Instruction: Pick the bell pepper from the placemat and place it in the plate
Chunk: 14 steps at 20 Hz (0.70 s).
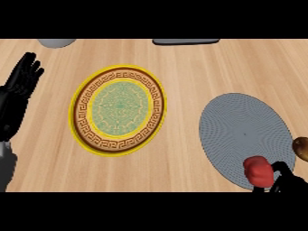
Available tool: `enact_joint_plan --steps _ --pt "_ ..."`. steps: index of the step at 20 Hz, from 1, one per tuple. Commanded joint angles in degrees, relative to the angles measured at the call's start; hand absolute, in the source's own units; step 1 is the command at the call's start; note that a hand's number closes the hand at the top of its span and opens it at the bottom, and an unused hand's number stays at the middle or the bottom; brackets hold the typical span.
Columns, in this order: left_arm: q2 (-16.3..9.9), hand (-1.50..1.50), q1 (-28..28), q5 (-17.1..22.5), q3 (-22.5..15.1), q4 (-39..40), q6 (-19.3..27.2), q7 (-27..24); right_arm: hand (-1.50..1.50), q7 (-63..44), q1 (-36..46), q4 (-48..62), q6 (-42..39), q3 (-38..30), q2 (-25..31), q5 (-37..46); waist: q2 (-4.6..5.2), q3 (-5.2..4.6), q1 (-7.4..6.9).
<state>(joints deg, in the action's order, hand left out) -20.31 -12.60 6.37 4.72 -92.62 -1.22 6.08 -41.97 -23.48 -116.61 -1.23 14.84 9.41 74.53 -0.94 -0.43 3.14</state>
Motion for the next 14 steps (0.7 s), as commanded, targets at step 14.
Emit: enact_joint_plan --steps 14 --pt "1.6 0.0 -3.4 -2.2 -1.8 0.4 -0.1 0.5 1.5 -23.6 22.2 -14.2 -5.1 39.8 -9.3 16.4 1.14 0.29 -3.87"
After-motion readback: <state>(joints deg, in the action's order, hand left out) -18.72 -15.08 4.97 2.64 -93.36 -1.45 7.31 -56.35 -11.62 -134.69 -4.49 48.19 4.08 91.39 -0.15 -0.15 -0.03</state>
